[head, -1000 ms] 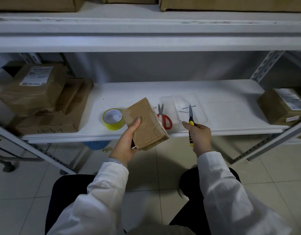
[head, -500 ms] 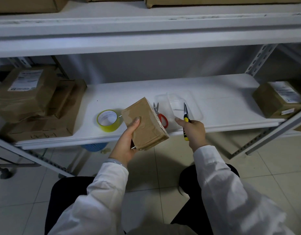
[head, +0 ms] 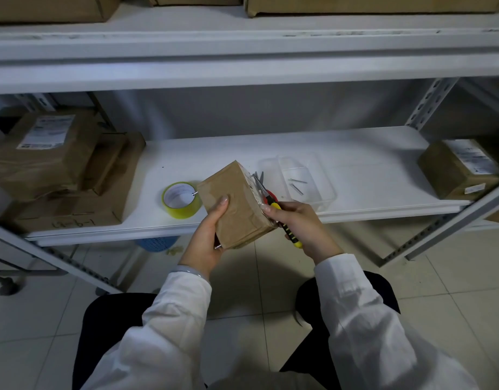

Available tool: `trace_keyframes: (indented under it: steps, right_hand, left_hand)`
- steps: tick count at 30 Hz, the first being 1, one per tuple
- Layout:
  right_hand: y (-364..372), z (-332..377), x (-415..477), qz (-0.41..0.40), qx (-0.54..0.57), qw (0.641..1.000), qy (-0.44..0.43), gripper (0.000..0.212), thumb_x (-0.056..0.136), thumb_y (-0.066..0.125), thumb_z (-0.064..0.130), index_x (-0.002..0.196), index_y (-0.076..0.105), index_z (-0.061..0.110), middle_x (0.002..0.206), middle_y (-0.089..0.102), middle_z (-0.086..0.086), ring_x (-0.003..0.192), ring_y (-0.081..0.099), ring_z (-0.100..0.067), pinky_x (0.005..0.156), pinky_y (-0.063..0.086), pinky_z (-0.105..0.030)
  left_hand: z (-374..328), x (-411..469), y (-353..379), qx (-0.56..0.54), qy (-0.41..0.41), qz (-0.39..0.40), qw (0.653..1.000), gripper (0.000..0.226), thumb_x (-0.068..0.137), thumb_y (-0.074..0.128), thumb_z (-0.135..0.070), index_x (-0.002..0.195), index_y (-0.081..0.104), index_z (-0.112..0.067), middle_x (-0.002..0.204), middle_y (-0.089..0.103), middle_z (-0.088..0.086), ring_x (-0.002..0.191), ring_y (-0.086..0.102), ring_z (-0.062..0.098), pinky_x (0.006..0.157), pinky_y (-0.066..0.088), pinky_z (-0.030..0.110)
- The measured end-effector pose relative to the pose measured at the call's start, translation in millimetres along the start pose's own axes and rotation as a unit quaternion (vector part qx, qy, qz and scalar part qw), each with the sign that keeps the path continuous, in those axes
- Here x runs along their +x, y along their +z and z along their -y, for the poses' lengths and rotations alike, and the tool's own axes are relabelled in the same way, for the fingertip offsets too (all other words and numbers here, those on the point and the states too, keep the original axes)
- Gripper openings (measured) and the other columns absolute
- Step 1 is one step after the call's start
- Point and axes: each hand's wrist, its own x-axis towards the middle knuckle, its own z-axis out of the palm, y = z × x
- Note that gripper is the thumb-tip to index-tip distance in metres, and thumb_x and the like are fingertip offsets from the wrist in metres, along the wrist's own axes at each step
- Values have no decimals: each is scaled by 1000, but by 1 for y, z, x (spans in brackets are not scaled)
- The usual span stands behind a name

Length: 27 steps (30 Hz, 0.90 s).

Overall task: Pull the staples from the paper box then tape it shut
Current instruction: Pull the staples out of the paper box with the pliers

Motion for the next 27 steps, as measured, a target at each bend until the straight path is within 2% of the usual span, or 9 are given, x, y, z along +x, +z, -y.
trace_keyframes:
  steps: [5,11,13,17,21,24,27]
  right_hand:
    - [7,-1,1,-4,1,1000,10,13,84,69,27,89,72,15,45,59,16,41,53,5,41,35,-6]
    - [13,-3,2,8,20,1000,0,14,84,69,24,90,73,13,57,67,13,51,60,3,47,41,-8]
    - [15,-3,3,8,20,1000,-10,9,84,69,24,86,73,17,62,70,12,57,63,2,52,44,-8]
    - [18,-5,3,-5,18,1000,-17,5,84,69,25,81,72,23,64,70,12,56,63,3,53,45,-8]
    - [21,-7,2,-26,28,999,-24,5,85,68,23,82,71,21,67,69,9,53,62,5,51,45,-7]
    - [24,-9,3,-44,32,998,-20,11,85,68,25,85,73,16,68,70,6,55,63,1,52,46,-10]
    - [27,-11,4,-50,33,998,-22,12,84,69,27,84,74,16,79,74,-3,71,67,-12,68,50,-23]
  left_hand:
    - [-1,-5,-4,-16,18,17,1000,61,77,66,-48,131,52,-24,125,64,3,118,59,21,101,44,41]
    - [-4,-11,-7,-34,21,28,999,58,81,63,-44,133,50,-22,126,63,5,119,58,23,105,42,43]
    - [-5,-13,-7,-38,22,30,999,53,84,59,-41,133,50,-21,125,64,6,118,59,23,102,44,42]
    - [-6,-17,-5,-51,18,28,998,55,79,59,-40,130,53,-19,121,66,5,114,61,22,97,47,39]
    - [-7,-17,-1,-61,22,23,998,50,84,55,-39,129,53,-18,120,66,5,113,61,22,93,48,37]
    - [-8,-17,2,-71,23,29,997,43,89,50,-38,128,54,-19,115,69,4,109,63,21,93,48,37]
    - [-9,-18,3,-73,25,35,996,38,92,47,-38,123,57,-19,110,71,2,102,66,19,88,50,35]
